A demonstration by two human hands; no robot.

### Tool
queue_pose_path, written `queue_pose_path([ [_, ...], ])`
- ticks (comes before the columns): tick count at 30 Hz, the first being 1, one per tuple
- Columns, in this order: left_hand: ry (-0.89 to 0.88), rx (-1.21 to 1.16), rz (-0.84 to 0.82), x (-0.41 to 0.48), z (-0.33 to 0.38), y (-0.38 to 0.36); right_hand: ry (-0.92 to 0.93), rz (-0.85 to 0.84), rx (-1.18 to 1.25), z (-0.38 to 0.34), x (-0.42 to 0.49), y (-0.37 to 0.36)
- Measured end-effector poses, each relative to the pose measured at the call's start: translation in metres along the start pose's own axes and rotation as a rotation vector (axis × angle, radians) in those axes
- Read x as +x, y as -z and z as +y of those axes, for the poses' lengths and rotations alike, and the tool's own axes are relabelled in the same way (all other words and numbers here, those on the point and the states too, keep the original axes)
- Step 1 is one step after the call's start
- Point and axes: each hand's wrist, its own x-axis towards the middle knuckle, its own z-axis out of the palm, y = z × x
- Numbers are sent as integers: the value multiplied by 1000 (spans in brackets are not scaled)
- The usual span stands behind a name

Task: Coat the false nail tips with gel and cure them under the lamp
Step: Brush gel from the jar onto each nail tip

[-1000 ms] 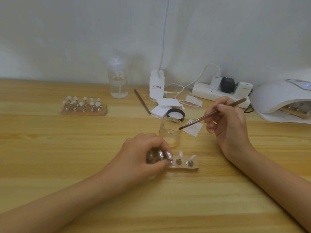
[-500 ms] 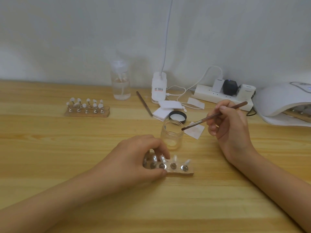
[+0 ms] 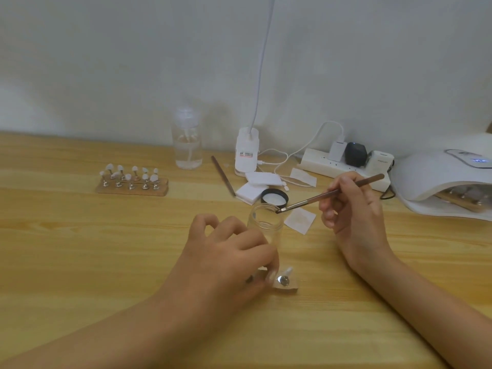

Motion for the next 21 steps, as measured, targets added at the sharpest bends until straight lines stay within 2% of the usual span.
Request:
queue_pose_path([
  [3, -85, 50, 53, -3, 0, 2, 36, -4, -84, -3, -2, -4],
  [5, -81, 1, 55, -3, -1, 8, 88, -28, -156, -5, -2, -8],
  [9, 141, -412, 16, 13, -16, 25, 207, -117, -294, -11, -4, -21],
  [12, 321, -694, 56, 28, -38, 21, 227, -205, -415, -9, -5, -31],
  [15, 434, -821, 45, 30, -49, 6, 219, -239, -489, -3, -5, -34],
  [21, 470, -919, 117, 30, -57, -7, 210, -260, -519, 2, -6, -34],
])
